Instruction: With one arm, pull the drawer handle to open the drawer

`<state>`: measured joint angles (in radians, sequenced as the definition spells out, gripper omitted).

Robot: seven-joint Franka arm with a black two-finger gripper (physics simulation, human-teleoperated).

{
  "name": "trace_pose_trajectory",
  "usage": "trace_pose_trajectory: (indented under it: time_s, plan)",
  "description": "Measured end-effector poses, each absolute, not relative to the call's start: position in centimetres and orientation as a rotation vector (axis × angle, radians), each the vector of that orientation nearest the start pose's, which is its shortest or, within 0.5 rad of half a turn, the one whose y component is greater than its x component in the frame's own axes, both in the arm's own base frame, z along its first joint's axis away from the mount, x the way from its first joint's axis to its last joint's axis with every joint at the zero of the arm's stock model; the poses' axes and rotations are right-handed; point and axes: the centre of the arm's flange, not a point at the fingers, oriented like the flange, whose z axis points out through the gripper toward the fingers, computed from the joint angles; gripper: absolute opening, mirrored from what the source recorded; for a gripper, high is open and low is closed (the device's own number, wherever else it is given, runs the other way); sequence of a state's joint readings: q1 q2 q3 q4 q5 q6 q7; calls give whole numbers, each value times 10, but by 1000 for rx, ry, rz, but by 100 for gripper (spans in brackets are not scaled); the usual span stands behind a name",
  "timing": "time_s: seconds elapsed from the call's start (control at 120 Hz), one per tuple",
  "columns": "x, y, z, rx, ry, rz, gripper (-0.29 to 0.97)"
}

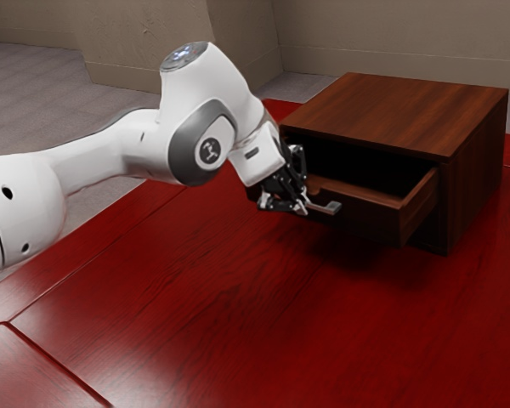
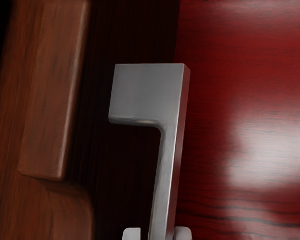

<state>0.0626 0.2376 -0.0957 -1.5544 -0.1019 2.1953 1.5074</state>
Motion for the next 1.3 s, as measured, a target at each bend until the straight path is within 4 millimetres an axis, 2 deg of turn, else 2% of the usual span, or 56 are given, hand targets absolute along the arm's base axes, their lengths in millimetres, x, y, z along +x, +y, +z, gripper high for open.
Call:
trace_pose_trajectory:
  time_s: [0.975, 1.233, 1.3]
  plan:
    - [591, -27, 565, -2181, 1903, -544, -11]
    - [587, -36, 564, -2188, 1911, -544, -10]
    - [587, -38, 564, -2187, 1915, -545, -1]
